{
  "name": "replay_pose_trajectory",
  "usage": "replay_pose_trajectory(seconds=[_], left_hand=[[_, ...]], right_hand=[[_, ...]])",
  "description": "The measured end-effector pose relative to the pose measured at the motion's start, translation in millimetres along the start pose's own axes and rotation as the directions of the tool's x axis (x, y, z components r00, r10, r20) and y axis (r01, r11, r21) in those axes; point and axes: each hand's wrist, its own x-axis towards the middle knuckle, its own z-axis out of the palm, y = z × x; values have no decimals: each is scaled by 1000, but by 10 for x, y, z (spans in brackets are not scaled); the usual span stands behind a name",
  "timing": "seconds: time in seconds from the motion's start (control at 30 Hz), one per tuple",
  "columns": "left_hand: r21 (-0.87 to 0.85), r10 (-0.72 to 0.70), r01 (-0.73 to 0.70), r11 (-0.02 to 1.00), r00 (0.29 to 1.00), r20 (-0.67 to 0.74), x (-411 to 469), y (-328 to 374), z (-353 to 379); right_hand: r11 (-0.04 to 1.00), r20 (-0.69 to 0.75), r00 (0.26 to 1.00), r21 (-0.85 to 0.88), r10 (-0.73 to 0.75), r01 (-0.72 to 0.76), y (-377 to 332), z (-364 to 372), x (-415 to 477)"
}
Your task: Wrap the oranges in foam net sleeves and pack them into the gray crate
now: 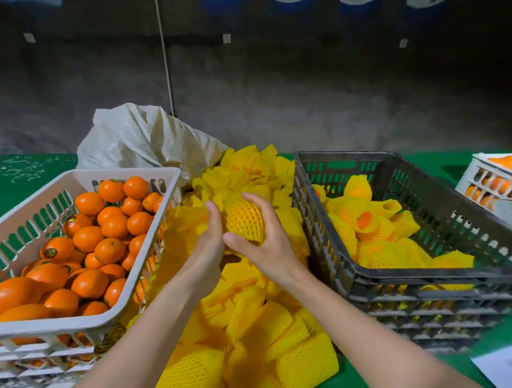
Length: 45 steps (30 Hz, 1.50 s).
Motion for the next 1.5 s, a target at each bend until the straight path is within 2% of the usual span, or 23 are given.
replay_pose_trajectory(seconds=[0.07, 0.13, 0.2, 0.27, 0.33, 0.4, 0.5, 0.57, 0.7, 0.77, 0.87, 0.93, 1.0, 1.07, 1.17, 1.27, 1.33, 1.4, 1.5], left_hand=[[104, 38, -42, 994, 998, 39, 12, 43, 124], [117, 105, -109, 987, 994, 39, 59, 69, 321], [85, 182, -181, 980, 983, -6, 136, 49, 568], [184, 294, -294, 938, 955, 29, 220, 0, 835], [366, 404, -428, 826, 903, 145, 358, -79, 1120], [502, 460, -538, 677, 842, 281, 526, -141, 1428], [675, 391, -601, 427, 796, 462, 752, -238, 1770], [715, 347, -595, 367, 801, 488, 838, -305, 1829], [708, 363, -596, 379, 799, 479, 871, -353, 1787], [706, 383, -602, 374, 793, 473, 856, -344, 1784], [680, 409, -610, 407, 788, 461, 824, -335, 1784], [673, 400, -586, 451, 807, 434, 813, -334, 1789], [666, 414, -552, 502, 829, 376, 780, -339, 1779], [642, 461, -522, 562, 842, 281, 718, -335, 1745], [615, 534, -482, 624, 838, 116, 620, -305, 1582], [584, 483, -323, 745, 864, -139, 621, -216, 1191], [582, 430, -228, 781, 871, -236, 619, -164, 845], [572, 392, -176, 801, 877, -279, 575, -126, 521], [541, 328, -135, 830, 902, -279, 440, -124, 170]], right_hand=[[999, 1, 999, 20, -35, 35, -37, -230, 62], [997, -13, 997, -9, -73, 73, -73, -480, 151], [993, -68, 992, -63, -108, 103, -49, -766, 275], [988, -158, 981, -120, -112, 94, 78, -1097, 442], [985, -260, 965, -172, -30, -16, 297, -1447, 653], [953, -343, 933, -234, 105, -193, 544, -1756, 867], [827, -384, 886, -385, 261, -410, 908, -2069, 1163], [735, -368, 878, -494, 307, -464, 1110, -2151, 1332], [632, -332, 863, -588, 382, -505, 1488, -2107, 1543], [589, -256, 853, -631, 455, -504, 1632, -2067, 1593], [472, -130, 792, -741, 597, -477, 1679, -2050, 1614], [414, -160, 787, -778, 596, -472, 1596, -2025, 1590], [441, -219, 846, -774, 486, -454, 1418, -1972, 1567], [519, -208, 930, -782, 303, -344, 1173, -1865, 1557], [609, -59, 994, -786, 96, -106, 783, -1553, 1484], [642, 130, 991, -763, 37, 77, 548, -1155, 1322], [622, 246, 961, -774, 126, 116, 499, -916, 1256], [516, 332, 892, -846, 307, 137, 509, -723, 1230], [330, 304, 776, -935, 552, 132, 649, -528, 1217]])
